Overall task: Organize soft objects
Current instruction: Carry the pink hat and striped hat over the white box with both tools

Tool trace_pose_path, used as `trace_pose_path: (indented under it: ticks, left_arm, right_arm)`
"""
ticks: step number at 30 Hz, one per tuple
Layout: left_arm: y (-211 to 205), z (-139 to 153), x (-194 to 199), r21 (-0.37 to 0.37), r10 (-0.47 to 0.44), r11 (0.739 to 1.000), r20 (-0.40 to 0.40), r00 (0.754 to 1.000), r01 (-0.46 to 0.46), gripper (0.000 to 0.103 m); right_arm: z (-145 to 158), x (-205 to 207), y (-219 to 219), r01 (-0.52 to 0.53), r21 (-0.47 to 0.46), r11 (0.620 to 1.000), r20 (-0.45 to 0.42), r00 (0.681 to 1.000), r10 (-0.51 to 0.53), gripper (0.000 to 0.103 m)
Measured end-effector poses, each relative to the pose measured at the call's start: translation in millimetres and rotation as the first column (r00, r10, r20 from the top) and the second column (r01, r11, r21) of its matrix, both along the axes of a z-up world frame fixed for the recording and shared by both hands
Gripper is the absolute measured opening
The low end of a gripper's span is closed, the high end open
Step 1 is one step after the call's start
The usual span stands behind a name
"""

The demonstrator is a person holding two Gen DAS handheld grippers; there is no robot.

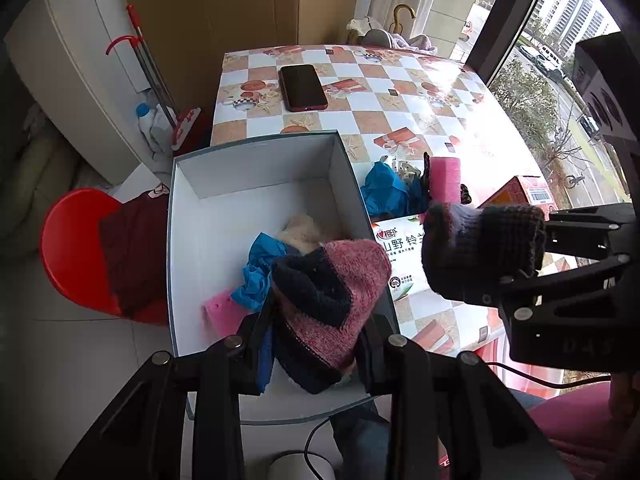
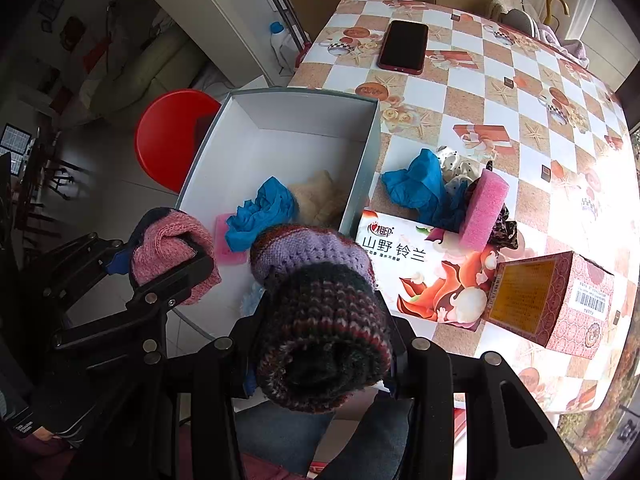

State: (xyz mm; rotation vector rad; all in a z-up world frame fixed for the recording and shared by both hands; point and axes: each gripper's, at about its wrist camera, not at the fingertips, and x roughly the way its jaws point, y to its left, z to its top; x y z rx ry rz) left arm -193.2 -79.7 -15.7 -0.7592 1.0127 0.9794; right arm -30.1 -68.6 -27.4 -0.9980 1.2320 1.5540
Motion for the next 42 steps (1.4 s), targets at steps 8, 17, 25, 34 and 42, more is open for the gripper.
trace_pose_path:
  ticks: [8,17,25,34,42]
  left_arm:
    - [0.5,0.3,-0.1,0.000,-0.001,1.000,-0.001,1.000,0.001,0.036]
    - [-1.3,-4.8,-2.8,-0.008,0.014,1.000,-0.002,1.000,-0.014,0.036]
    - [-0.8,-5.7,-9.1,-0.008,0.041,0.999,-0.009,0.999,-0.041,0.036]
    - [-1.9,-16.7,-27.5,-0.039,0.115,0.993,-0.009,0.993,-0.115,0.036]
    - [1.5,-19.6,-40.5,-0.043,0.164,0.986,-0.011,0.986,-0.164,0.036]
  right_arm:
    - [-0.1,-0.4,0.3,0.002,0.000,1.000,0.000,1.000,-0.002,0.046]
    - [-0.9,-2.1,0.2,-0.001,-0.003,1.000,0.002,1.000,0.001,0.046]
    - [-0.8,-2.9,-2.1,-0.010,0.007,1.000,-0.003,1.000,0.010,0.046]
    - [-5.0,-17.8,0.1,-0.075,-0.015,0.997,0.016,0.997,0.075,0.046]
    - [-6.2,-28.7,6.8,-0.125,-0.015,0.992,0.034,0.992,0.125,0.046]
